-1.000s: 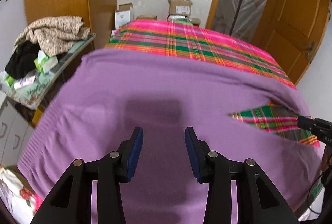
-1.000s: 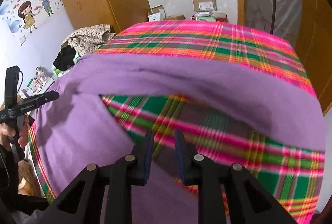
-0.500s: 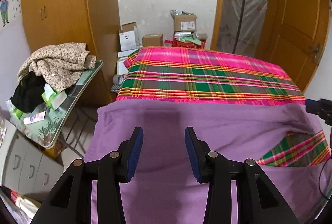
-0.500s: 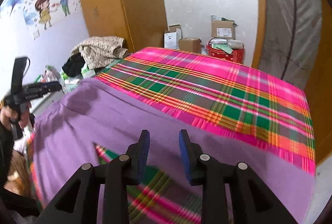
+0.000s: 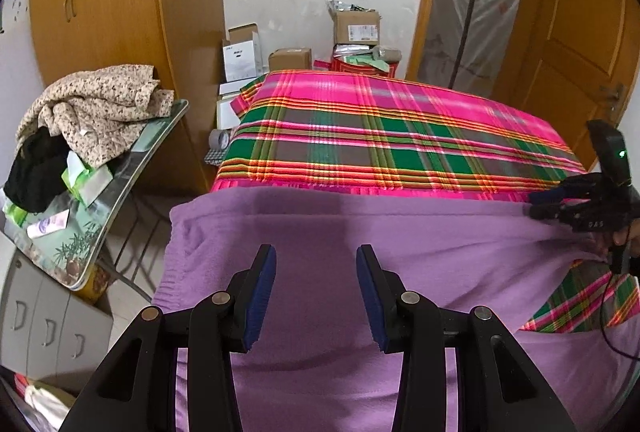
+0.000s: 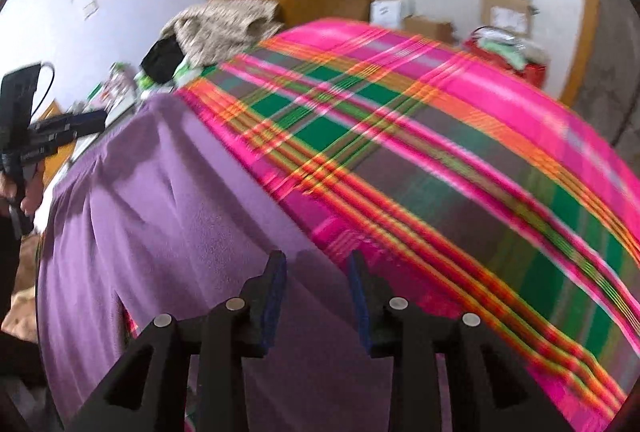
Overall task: Fold clothes
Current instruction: 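Pull the sweatpants leg toward the bed edge with the right tool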
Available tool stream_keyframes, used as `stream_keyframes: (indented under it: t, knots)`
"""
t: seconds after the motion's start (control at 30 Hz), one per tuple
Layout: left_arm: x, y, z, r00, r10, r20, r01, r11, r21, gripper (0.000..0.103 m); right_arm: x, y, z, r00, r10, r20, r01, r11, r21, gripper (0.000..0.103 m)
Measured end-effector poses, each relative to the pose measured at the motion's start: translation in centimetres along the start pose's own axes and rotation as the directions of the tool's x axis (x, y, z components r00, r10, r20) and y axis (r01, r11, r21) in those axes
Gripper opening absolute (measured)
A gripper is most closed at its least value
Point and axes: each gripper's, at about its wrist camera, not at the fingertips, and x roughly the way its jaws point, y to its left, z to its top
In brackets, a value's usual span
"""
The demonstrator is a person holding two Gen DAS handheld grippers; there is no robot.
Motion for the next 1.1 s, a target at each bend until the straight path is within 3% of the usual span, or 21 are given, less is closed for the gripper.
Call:
stream_keyframes:
  t: [0.13,0.17,0.2,0.23,0.27,0.4,0.6,0.7,0.87,1.07,1.1]
  knots:
    - [0.5,0.7,0.2,1.0,0.009,-0.001,-0.009,1.0,-0.017,0.043,0.6,0.2,0.2,0.999,0.029,-0.015,-0.029,0.998,-0.051,0.04]
    - [0.6,0.9,0.3,1.0,0.011,-0.001,-0.011,1.0,-0.022,0.043,0.6,0.3,0.2,1.0,0.013,-0.024,-0.015,0.998,-0.055,0.033]
    - [0.6,1.1,0.4,1.0,0.013,0.001,-0.013,1.0,-0.029,0.043,0.6,0.2,0.3,0.999,0.005,-0.034,-0.006,0.999,-0.051,0.016]
    - [0.7,1.4,0.5,1.0,0.017,0.003,-0.017,0.999,-0.036,0.043,0.7,0.2,0.4,0.999,-0.004,-0.044,0.002,0.999,-0.047,0.006]
    - [0.7,1.7,0.6,1.0,0.021,0.005,-0.021,0.999,-0.045,0.043,0.7,0.1,0.5,0.999,-0.012,-0.053,0.01,0.999,-0.043,0.003]
    - [0.7,2.8,0.9,0.999,0.042,0.015,-0.04,0.997,-0.069,0.043,0.6,0.6,0.7,0.998,-0.051,-0.043,0.048,0.996,-0.077,0.003]
    - [0.9,5.0,1.4,0.996,0.089,0.024,-0.086,0.991,-0.098,0.043,-0.4,-0.7,2.8,0.991,-0.13,0.04,0.132,0.991,-0.025,0.003]
    - [1.3,6.4,1.4,0.994,0.109,0.016,-0.107,0.986,-0.127,0.043,-0.1,-1.4,3.5,0.984,-0.173,0.041,0.173,0.985,-0.012,0.003]
    - [1.9,8.8,1.4,0.99,0.143,0.001,-0.141,0.975,-0.174,0.043,1.9,-2.3,3.3,0.985,-0.17,-0.025,0.171,0.985,0.006,0.004]
    - [2.6,10.2,0.8,0.99,0.14,-0.026,-0.142,0.968,-0.205,0.043,-0.1,-2.1,2.7,0.989,-0.147,0.025,0.147,0.989,0.008,0.014]
    - [2.8,10.1,0.8,0.99,0.136,-0.029,-0.139,0.971,-0.196,0.048,-0.4,-2.3,2.5,0.99,-0.141,0.031,0.141,0.99,0.013,0.017]
